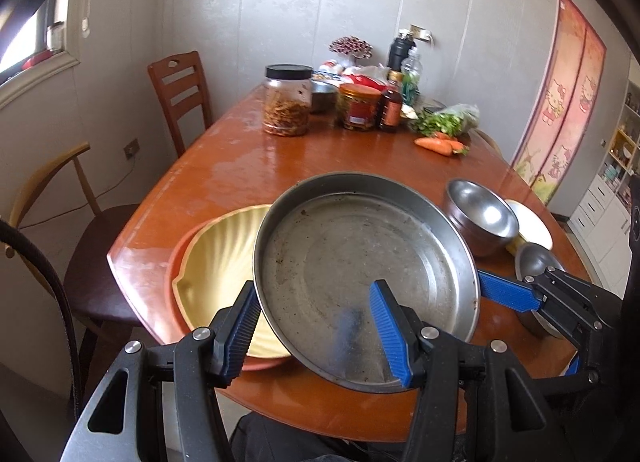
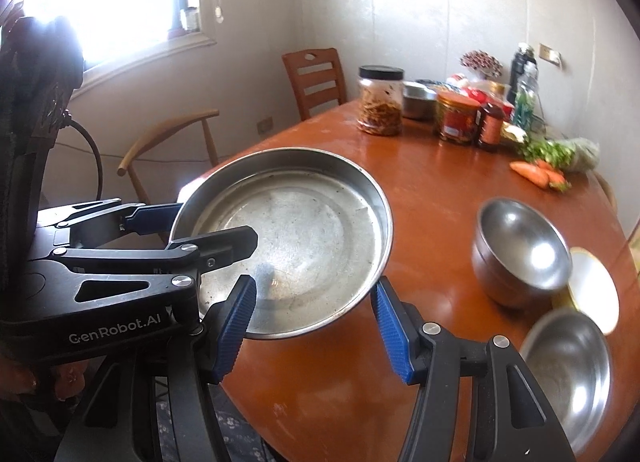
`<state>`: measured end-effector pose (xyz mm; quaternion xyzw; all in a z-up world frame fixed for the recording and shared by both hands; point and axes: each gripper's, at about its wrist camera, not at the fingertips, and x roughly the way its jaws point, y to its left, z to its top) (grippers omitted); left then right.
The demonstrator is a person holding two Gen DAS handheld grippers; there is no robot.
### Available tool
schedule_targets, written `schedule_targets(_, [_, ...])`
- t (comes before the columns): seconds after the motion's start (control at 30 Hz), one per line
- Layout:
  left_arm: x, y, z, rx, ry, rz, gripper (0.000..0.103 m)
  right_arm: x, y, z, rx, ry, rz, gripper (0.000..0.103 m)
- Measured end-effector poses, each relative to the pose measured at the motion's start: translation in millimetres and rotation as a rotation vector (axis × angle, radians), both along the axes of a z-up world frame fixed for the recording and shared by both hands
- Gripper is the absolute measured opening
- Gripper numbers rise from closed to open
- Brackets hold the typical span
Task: Organize plates and bowls
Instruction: 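Lift the steel tray and carry it over the yellow plate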
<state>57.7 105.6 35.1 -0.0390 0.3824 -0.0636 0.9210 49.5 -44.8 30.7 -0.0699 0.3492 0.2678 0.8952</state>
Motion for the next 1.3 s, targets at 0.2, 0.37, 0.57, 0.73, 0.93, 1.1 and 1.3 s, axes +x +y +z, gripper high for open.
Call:
schedule_targets(0.2, [3.9,28.0,6.5,0.004,-0.014,0.052,0.056,11.4,27.0,7.0,0.003,-0.015,0.045,0.062])
schedule_targets(0.37, [9.0,48.6,8.3,-0.002,-0.021,0.087,0.056,22.3,51.4,10.1,-0.007,-0.03,0.079,0.062])
schedule_targets(0.57, [12.8,72.8,2.6,-0.012,-0.01,0.136,0.056,30.0,77.1,8.6,-0.014,-0.024,0.12,0.062])
schedule_targets(0.73, [20.0,86.4,-11.0,-0.019,0.024,0.162,0.056,36.9,94.8,-2.1,-0.031,0.004,0.149,0.062])
schedule_targets(0.93, [31.8,89.9,-32.6,-0.035,0.076,0.158,0.056,47.0,100.5,-20.0,-0.054,0.044,0.153,0.062])
schedule_targets(1.1, [40.2,87.7,-41.5,-0.042,0.096,0.146,0.056,53.8,99.0,-30.1,-0.073,0.068,0.141,0.062])
schedule_targets(1.3, [45.8,85.8,-48.8,-0.044,0.115,0.14,0.056,57.4,97.4,-34.7,-0.09,0.07,0.14,0.062])
